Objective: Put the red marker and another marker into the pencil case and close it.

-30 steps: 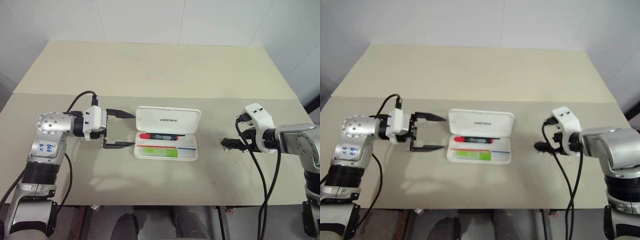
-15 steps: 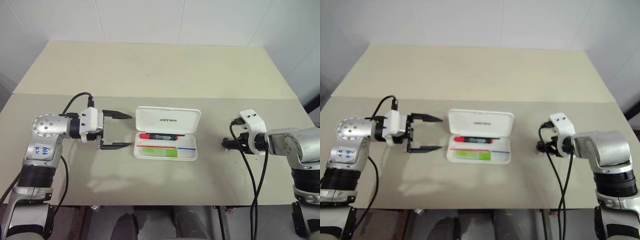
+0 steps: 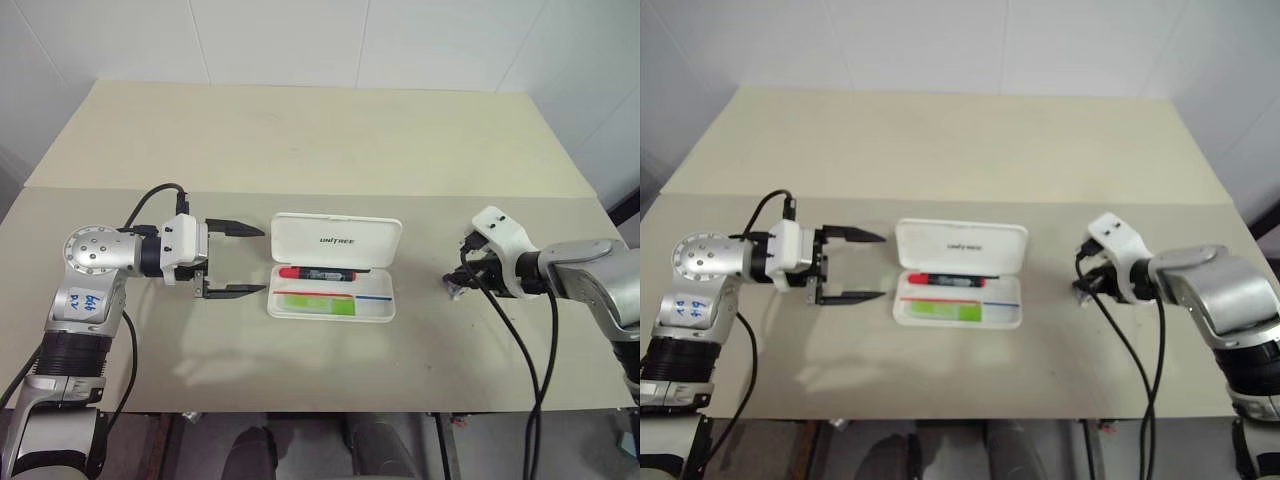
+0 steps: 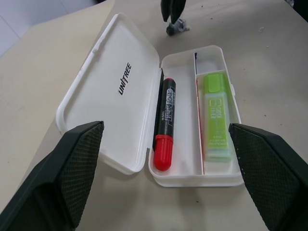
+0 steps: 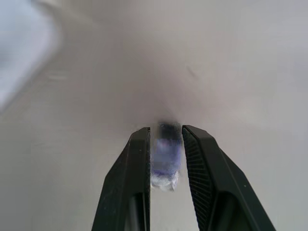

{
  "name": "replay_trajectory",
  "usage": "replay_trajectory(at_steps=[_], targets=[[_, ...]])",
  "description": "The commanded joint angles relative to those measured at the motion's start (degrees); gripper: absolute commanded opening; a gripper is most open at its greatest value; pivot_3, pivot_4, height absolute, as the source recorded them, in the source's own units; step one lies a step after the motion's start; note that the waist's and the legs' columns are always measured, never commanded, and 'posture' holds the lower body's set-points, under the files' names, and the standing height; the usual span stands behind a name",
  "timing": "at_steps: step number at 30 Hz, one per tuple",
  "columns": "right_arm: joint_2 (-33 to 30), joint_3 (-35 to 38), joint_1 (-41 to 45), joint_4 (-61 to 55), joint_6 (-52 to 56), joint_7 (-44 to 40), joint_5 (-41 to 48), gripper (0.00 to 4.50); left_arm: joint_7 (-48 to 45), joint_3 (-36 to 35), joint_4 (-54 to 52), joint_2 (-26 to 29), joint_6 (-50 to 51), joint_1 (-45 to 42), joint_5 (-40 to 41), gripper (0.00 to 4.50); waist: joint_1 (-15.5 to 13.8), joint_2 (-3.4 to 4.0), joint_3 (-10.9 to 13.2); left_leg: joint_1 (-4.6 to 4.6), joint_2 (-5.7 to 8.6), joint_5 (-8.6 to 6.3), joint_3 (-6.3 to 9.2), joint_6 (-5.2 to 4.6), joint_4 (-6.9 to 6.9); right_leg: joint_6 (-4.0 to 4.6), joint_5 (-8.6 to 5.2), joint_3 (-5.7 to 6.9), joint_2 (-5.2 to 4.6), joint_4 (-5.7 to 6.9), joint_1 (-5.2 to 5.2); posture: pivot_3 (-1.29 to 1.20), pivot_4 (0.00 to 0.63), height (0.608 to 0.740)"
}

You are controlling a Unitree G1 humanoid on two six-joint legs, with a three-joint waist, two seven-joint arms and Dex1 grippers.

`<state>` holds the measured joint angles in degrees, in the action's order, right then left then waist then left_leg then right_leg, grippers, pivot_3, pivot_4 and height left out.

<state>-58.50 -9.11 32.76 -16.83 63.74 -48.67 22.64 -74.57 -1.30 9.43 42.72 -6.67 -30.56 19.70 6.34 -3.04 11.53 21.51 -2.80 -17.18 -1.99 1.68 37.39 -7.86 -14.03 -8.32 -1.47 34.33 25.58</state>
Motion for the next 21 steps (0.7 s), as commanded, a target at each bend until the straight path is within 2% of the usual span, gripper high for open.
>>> replay_trajectory(at_steps=[1, 8, 13, 17, 21], targets=[[-3.19, -3.02, 0.17, -3.90, -8.44, -7.52, -1.01, 1.08, 0.06, -0.88, -1.34, 0.37, -0.24, -0.58, 0.53, 4.50, -0.04, 0.00, 0.00, 0.00, 0.00, 0.00, 0.00, 0.00, -0.01, 0.00, -0.01, 0.00, 0.00, 0.00, 0.00, 0.00, 0.150, 0.740], [-2.57, -5.88, 2.73, -4.70, -6.88, -7.41, -3.13, 1.08, -0.39, -1.01, -2.12, 0.74, 0.34, -0.22, 0.92, 4.50, -0.18, 0.00, 0.00, 0.02, 0.00, 0.00, -0.02, 0.00, 0.08, 0.01, -0.01, -0.01, -0.02, 0.01, 0.00, 0.00, 0.150, 0.740], [-3.24, -5.20, 3.02, -1.97, -6.81, -7.02, -4.91, 1.08, -0.41, -1.33, -2.65, 0.92, 0.50, 0.56, 1.02, 4.50, -0.18, 0.00, 0.00, 0.01, 0.00, 0.00, -0.02, 0.00, 0.07, 0.03, -0.02, 0.00, -0.02, 0.04, 0.01, 0.00, 0.150, 0.740], [-3.16, -2.49, 3.20, -1.75, -2.36, -6.99, -2.93, 1.99, -0.19, -1.40, -2.83, 0.87, 0.54, 0.92, 1.00, 4.50, -0.18, 0.00, 0.00, 0.01, 0.00, 0.00, -0.02, 0.00, 0.06, 0.04, -0.03, 0.00, -0.02, 0.04, 0.02, 0.00, 0.150, 0.740], [-0.33, 2.64, 5.12, 0.10, 10.27, -2.36, -0.61, 3.46, -0.27, -1.29, -2.24, 0.77, 0.39, 0.41, 0.86, 4.50, -0.16, 0.00, 0.00, 0.01, 0.00, 0.00, -0.02, 0.00, 0.09, 0.05, -0.03, -0.01, -0.03, 0.09, 0.02, 0.00, 0.150, 0.740]])
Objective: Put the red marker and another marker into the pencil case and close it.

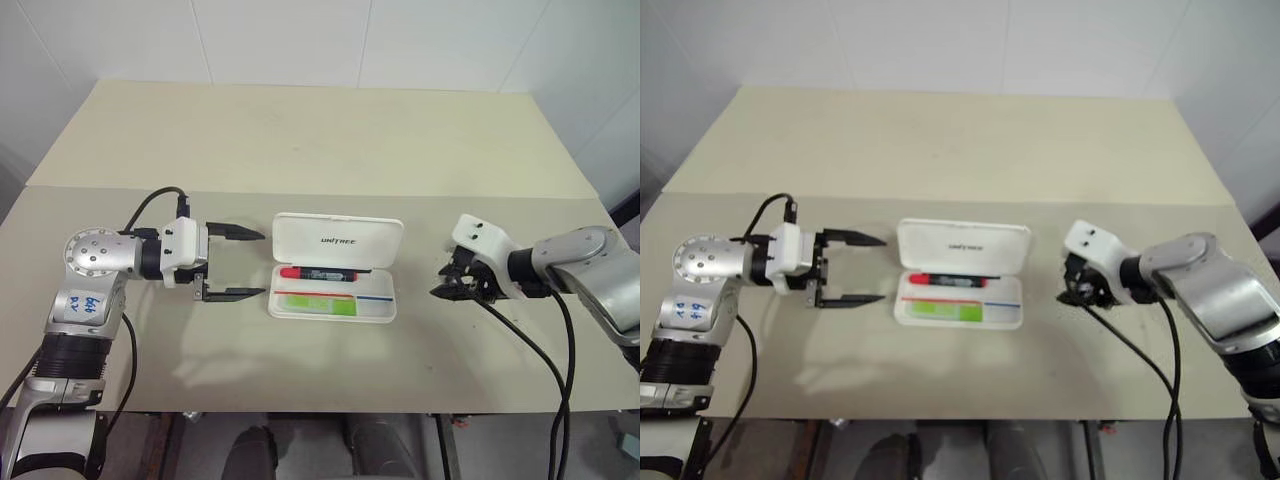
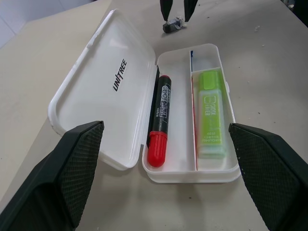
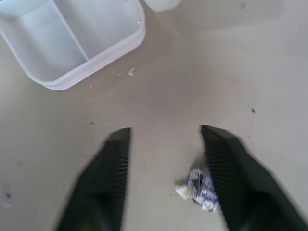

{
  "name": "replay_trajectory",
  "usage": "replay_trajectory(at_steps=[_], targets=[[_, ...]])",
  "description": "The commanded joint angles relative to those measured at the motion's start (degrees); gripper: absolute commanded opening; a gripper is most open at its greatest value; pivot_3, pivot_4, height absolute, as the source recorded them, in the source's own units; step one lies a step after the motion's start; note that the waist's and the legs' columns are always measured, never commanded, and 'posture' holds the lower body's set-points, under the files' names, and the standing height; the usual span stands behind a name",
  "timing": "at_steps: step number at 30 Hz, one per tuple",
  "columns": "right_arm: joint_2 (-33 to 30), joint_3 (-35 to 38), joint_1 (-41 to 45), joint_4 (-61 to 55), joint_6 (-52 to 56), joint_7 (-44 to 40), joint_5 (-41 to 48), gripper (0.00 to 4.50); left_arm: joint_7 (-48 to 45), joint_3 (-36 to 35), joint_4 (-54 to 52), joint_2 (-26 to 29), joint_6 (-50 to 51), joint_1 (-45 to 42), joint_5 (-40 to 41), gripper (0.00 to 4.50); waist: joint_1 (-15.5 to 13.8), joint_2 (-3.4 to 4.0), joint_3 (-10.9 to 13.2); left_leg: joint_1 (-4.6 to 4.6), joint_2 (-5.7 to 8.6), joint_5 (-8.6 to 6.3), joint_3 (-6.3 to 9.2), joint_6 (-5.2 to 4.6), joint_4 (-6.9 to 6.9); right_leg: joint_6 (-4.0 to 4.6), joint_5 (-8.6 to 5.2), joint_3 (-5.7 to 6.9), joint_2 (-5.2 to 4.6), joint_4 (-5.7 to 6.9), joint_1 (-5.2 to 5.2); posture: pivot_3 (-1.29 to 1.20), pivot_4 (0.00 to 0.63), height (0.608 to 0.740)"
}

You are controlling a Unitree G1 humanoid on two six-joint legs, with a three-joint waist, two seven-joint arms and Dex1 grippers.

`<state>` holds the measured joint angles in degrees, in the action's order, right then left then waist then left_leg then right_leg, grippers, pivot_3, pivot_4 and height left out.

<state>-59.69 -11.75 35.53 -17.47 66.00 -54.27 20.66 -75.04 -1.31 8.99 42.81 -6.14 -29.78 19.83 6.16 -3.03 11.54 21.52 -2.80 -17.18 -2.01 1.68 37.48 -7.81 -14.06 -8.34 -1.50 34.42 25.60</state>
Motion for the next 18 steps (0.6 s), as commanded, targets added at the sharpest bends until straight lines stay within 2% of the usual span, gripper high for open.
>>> replay_trajectory(at_steps=[1, 7, 17, 18], targets=[[1.12, 5.66, 2.66, 1.58, 9.60, 4.30, 1.21, 3.81, 0.13, -1.24, -1.60, 0.68, -0.21, -0.55, 0.69, 4.50, 0.02, 0.00, 0.00, 0.00, 0.00, 0.00, 0.00, 0.00, 0.03, 0.00, 0.00, 0.00, 0.00, 0.01, 0.00, 0.00, 0.150, 0.740], [3.71, 6.12, 2.65, 5.85, 15.70, 9.08, 1.28, 3.81, -0.32, -0.68, -0.71, 0.28, -0.41, -1.74, 0.52, 4.50, 0.02, 0.00, 0.00, 0.00, 0.00, 0.00, 0.00, 0.00, 0.06, 0.01, 0.00, -0.01, 0.00, 0.04, 0.00, 0.00, 0.150, 0.740], [9.39, 5.63, 2.26, 6.97, 18.71, 14.02, 2.06, 3.81, -0.64, -0.69, -0.24, 0.46, -0.41, -2.41, 0.52, 4.50, 0.13, 0.02, 0.00, 0.00, 0.00, 0.00, -0.01, 0.00, 0.02, -0.01, 0.01, -0.02, 0.01, 0.04, 0.01, 0.00, 0.150, 0.740], [9.10, 4.93, 1.84, 6.87, 18.67, 14.15, 2.00, 3.41, -0.60, -0.75, -0.35, 0.50, -0.37, -2.34, 0.54, 4.50, 0.10, 0.02, 0.00, 0.01, 0.00, 0.00, -0.01, 0.00, 0.03, -0.01, 0.01, -0.02, 0.01, 0.04, 0.01, 0.00, 0.150, 0.740]])
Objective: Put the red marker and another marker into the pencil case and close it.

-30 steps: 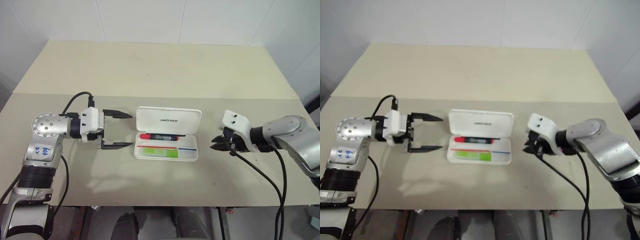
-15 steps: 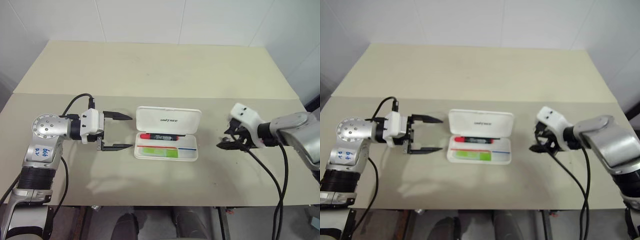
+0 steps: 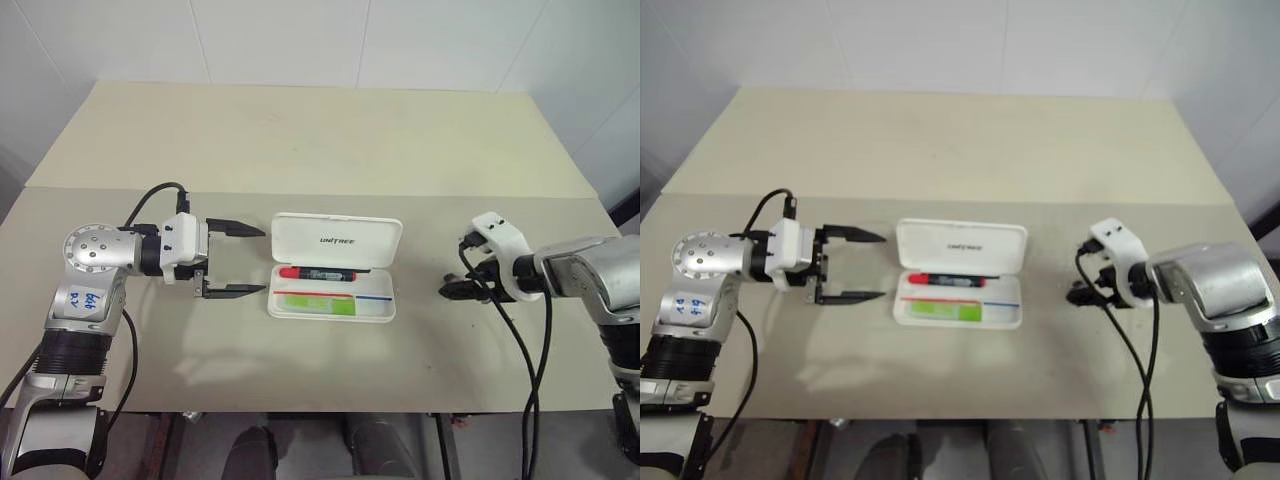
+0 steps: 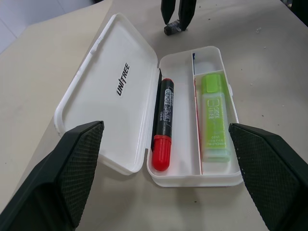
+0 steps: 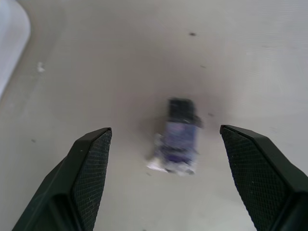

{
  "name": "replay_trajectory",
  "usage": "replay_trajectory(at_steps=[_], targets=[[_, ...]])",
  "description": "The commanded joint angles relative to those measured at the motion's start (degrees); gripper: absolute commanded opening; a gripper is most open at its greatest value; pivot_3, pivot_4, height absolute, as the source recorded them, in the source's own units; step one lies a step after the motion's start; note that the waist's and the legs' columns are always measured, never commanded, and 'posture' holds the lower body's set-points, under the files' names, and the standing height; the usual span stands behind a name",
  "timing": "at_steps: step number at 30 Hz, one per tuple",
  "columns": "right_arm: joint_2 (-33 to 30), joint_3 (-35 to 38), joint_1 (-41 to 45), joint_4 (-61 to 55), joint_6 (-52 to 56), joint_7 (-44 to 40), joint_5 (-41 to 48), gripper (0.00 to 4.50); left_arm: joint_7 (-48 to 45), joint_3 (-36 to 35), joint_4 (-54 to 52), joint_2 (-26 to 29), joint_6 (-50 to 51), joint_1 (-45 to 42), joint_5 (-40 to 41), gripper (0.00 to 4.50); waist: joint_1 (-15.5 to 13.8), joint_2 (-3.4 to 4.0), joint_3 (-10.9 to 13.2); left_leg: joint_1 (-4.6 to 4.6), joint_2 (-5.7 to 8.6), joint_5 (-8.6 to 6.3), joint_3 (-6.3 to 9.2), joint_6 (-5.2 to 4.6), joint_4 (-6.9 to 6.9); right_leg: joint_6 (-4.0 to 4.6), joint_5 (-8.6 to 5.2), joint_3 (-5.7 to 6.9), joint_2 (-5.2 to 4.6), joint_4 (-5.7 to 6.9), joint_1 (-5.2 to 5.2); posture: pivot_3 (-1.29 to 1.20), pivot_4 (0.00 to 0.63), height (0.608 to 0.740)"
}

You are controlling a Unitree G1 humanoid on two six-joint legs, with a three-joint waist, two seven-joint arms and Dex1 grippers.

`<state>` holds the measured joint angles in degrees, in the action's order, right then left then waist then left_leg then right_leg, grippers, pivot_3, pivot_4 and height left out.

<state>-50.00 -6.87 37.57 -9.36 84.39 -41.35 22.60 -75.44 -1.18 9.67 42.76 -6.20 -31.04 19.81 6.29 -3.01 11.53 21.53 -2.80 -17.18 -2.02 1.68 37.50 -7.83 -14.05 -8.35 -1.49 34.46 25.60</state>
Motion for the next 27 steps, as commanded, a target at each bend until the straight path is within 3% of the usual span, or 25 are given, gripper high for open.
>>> replay_trajectory(at_steps=[1, 9, 14, 17, 20, 27], targets=[[-0.99, -0.53, -0.74, -1.14, 0.13, 1.42, -0.09, 3.18, -0.14, -0.93, -1.19, 0.57, -0.25, -0.99, 0.56, 4.50, -0.05, 0.00, 0.00, 0.00, 0.00, 0.00, 0.00, 0.00, 0.00, 0.00, 0.00, 0.00, 0.00, 0.00, 0.00, 0.00, 0.150, 0.740], [-2.10, -1.57, -2.04, -0.59, -1.12, 1.57, -0.10, 0.37, 0.54, -1.45, -1.95, 0.83, -0.24, -0.29, 0.53, 4.50, -0.09, 0.00, 0.00, 0.00, 0.00, 0.00, 0.01, 0.00, 0.00, 0.00, 0.00, 0.01, 0.00, 0.00, -0.01, 0.00, 0.150, 0.740], [-2.80, -2.34, -1.84, 0.11, -3.16, 1.15, -0.61, 0.34, 0.79, -1.45, -2.13, 0.76, -0.42, -0.11, 0.50, 4.50, -0.04, 0.00, 0.00, -0.01, 0.00, 0.00, 0.01, 0.00, 0.01, 0.00, 0.00, 0.01, 0.00, 0.02, -0.01, 0.00, 0.150, 0.740], [-4.54, -2.24, -1.05, -0.10, -9.64, -1.81, -0.78, 0.34, 0.85, -1.46, -1.98, 0.62, -0.68, -0.23, 0.50, 4.50, 0.00, 0.00, 0.00, 0.00, 0.00, 0.00, 0.00, 0.00, 0.05, -0.02, 0.01, 0.00, 0.00, 0.01, -0.01, 0.00, 0.150, 0.740], [-8.34, -4.59, -1.06, -2.35, -19.13, -6.96, -2.32, 0.34, 0.74, -1.45, -1.76, 0.65, -0.91, -0.33, 0.45, 4.50, 0.00, 0.04, 0.03, -0.01, 0.00, 0.00, -0.01, 0.00, 0.04, -0.03, 0.01, 0.00, 0.00, 0.02, -0.01, 0.00, 0.150, 0.740], [-11.76, -7.74, 0.92, -8.71, -27.94, -18.05, -1.57, 0.34, 0.64, -1.55, -1.44, 0.81, -1.26, -0.36, 0.38, 4.50, 0.03, 0.05, 0.03, -0.02, 0.00, 0.00, 0.00, 0.00, 0.04, -0.02, 0.01, 0.01, 0.01, 0.04, -0.01, 0.00, 0.150, 0.740]])
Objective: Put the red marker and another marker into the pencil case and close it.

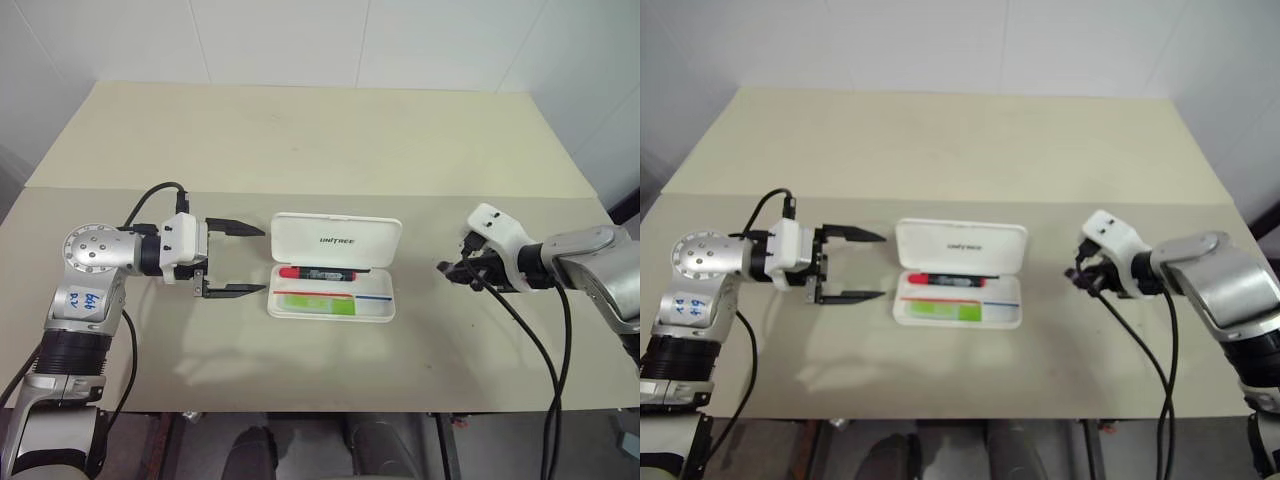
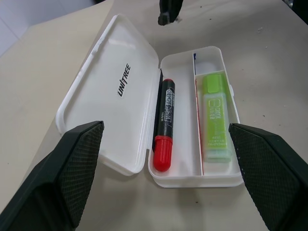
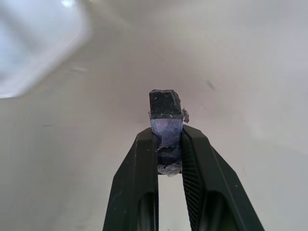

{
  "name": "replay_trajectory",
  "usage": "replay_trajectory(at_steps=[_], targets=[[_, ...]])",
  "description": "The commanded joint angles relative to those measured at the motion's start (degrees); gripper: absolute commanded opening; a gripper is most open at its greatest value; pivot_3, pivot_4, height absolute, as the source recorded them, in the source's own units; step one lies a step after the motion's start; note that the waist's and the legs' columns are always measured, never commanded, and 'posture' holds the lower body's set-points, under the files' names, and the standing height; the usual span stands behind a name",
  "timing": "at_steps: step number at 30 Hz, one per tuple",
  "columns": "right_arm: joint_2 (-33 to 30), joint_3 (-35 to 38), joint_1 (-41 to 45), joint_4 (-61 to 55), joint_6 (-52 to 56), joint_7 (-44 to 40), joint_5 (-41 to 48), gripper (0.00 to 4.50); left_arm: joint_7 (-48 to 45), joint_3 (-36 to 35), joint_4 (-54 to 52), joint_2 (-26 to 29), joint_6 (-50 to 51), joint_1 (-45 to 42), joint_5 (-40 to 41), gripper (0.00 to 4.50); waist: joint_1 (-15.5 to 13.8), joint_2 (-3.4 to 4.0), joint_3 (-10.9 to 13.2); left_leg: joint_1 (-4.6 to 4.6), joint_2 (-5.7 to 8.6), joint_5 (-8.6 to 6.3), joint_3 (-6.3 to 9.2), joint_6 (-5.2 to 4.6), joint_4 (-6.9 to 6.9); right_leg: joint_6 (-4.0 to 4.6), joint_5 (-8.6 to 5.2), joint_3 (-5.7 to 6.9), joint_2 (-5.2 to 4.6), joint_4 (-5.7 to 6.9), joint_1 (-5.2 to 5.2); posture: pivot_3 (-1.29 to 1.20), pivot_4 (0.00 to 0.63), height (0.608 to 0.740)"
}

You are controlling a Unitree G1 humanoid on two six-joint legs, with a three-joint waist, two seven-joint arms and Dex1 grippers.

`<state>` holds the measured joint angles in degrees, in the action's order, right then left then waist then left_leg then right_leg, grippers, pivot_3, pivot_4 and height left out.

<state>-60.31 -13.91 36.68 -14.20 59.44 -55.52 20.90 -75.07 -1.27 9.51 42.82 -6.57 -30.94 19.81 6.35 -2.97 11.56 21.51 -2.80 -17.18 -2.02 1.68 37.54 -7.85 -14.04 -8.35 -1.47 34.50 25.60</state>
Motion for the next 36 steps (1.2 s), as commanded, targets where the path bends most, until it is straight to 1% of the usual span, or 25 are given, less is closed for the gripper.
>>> replay_trajectory(at_steps=[1, 3, 6, 10, 16, 18, 21, 27, 29, 30, 32, 35, 36], targets=[[-1.31, -1.09, 2.18, -4.47, -3.42, -4.84, 0.20, 0.34, 0.27, -1.46, -1.24, 0.75, -0.91, -0.48, 0.38, 4.50, -0.05, 0.00, 0.00, 0.00, 0.00, 0.00, 0.00, 0.00, 0.01, 0.00, 0.00, 0.00, 0.00, 0.01, 0.00, 0.00, 0.150, 0.740], [-0.37, -2.55, 3.48, -5.61, -3.34, -5.87, -0.06, 0.34, 0.25, -1.41, -0.98, 0.71, -0.99, -0.66, 0.32, 4.50, -0.10, 0.00, 0.00, 0.00, 0.00, 0.00, 0.00, 0.00, 0.06, 0.00, 0.00, 0.00, 0.00, 0.03, 0.00, 0.00, 0.150, 0.740], [2.41, -7.62, 6.69, -7.12, -3.35, -6.94, -1.83, 0.34, 0.28, -1.35, -1.19, 0.71, -0.88, -0.64, 0.35, 4.50, 0.07, 0.00, 0.00, 0.01, 0.00, 0.00, -0.01, 0.00, 0.12, 0.01, 0.00, 0.00, -0.01, 0.06, 0.00, 0.00, 0.150, 0.740], [5.87, -12.59, 10.01, -6.54, -3.76, -7.67, -4.07, 0.34, 0.38, -1.30, -1.43, 0.73, -0.59, -0.87, 0.39, 4.50, -0.04, 0.01, 0.00, -0.02, 0.00, 0.00, 0.02, 0.00, 0.14, 0.06, -0.03, 0.02, 0.00, 0.19, 0.01, 0.00, 0.150, 0.740], [9.67, -16.83, 11.95, -5.47, -3.53, -8.17, -6.33, 0.34, 0.72, -1.60, -2.53, 1.02, -0.12, -0.13, 0.56, 4.50, -0.11, 0.00, 0.00, 0.02, 0.00, 0.00, 0.01, 0.00, 0.19, 0.06, -0.03, 0.02, -0.01, 0.19, 0.01, 0.00, 0.150, 0.740], [10.31, -17.68, 12.12, -5.00, -3.83, -8.39, -7.08, 0.34, 0.84, -1.76, -2.88, 1.19, 0.02, 0.22, 0.63, 4.50, -0.11, 0.00, 0.00, 0.02, 0.00, 0.00, 0.02, 0.00, 0.19, 0.06, -0.03, 0.02, -0.01, 0.21, 0.01, 0.00, 0.150, 0.740], [9.63, -19.46, 11.94, -4.40, -4.97, -9.71, -8.80, 0.34, 1.18, -2.15, -3.60, 1.55, 0.35, 0.98, 0.81, 4.50, -0.07, 0.00, 0.00, 0.01, 0.00, 0.00, 0.02, 0.00, 0.20, 0.06, -0.03, 0.02, -0.01, 0.22, 0.01, 0.00, 0.150, 0.740], [9.96, -20.25, 11.44, -4.26, -4.95, -10.92, -10.49, 0.34, 1.62, -2.27, -4.04, 1.69, 0.66, 1.38, 0.85, 4.50, -0.02, 0.01, 0.00, 0.00, 0.00, 0.00, 0.03, 0.00, 0.23, 0.06, -0.03, 0.03, -0.01, 0.29, 0.02, 0.00, 0.150, 0.740], [10.71, -19.91, 11.59, -3.90, -4.88, -10.78, -10.71, 1.04, 1.69, -2.24, -4.03, 1.68, 0.67, 1.32, 0.86, 4.50, -0.02, 0.01, 0.00, 0.00, 0.00, 0.00, 0.03, 0.00, 0.28, 0.07, -0.03, 0.03, -0.01, 0.31, 0.01, 0.00, 0.150, 0.740], [11.23, -19.53, 11.77, -3.66, -4.65, -10.49, -10.68, 1.21, 1.71, -2.24, -4.00, 1.68, 0.67, 1.29, 0.86, 4.50, 0.00, 0.00, 0.00, 0.01, 0.00, 0.00, 0.03, 0.00, 0.30, 0.07, -0.03, 0.03, -0.01, 0.33, 0.01, 0.00, 0.150, 0.740], [11.93, -18.77, 12.41, -3.18, -4.55, -10.39, -10.54, 1.91, 1.70, -2.25, -3.85, 1.70, 0.59, 1.19, 0.83, 4.50, 0.05, 0.01, 0.00, 0.00, 0.00, 0.00, 0.03, 0.00, 0.34, 0.07, -0.03, 0.03, 0.00, 0.37, 0.01, 0.00, 0.150, 0.740], [13.12, -17.01, 13.45, -2.03, -4.73, -10.32, -10.00, 2.77, 1.73, -2.21, -3.75, 1.70, 0.54, 1.11, 0.76, 4.50, 0.12, -0.01, 0.00, -0.05, 0.00, 0.00, 0.03, 0.00, 0.40, 0.07, -0.03, 0.02, 0.00, 0.45, -0.01, 0.00, 0.150, 0.740], [13.54, -16.32, 13.84, -1.78, -4.34, -10.33, -9.51, 3.22, 1.73, -2.19, -3.75, 1.71, 0.51, 1.10, 0.74, 4.50, 0.11, -0.01, 0.00, -0.05, 0.00, 0.00, 0.03, 0.00, 0.41, 0.07, -0.03, 0.02, 0.00, 0.47, -0.01, 0.00, 0.150, 0.740]])
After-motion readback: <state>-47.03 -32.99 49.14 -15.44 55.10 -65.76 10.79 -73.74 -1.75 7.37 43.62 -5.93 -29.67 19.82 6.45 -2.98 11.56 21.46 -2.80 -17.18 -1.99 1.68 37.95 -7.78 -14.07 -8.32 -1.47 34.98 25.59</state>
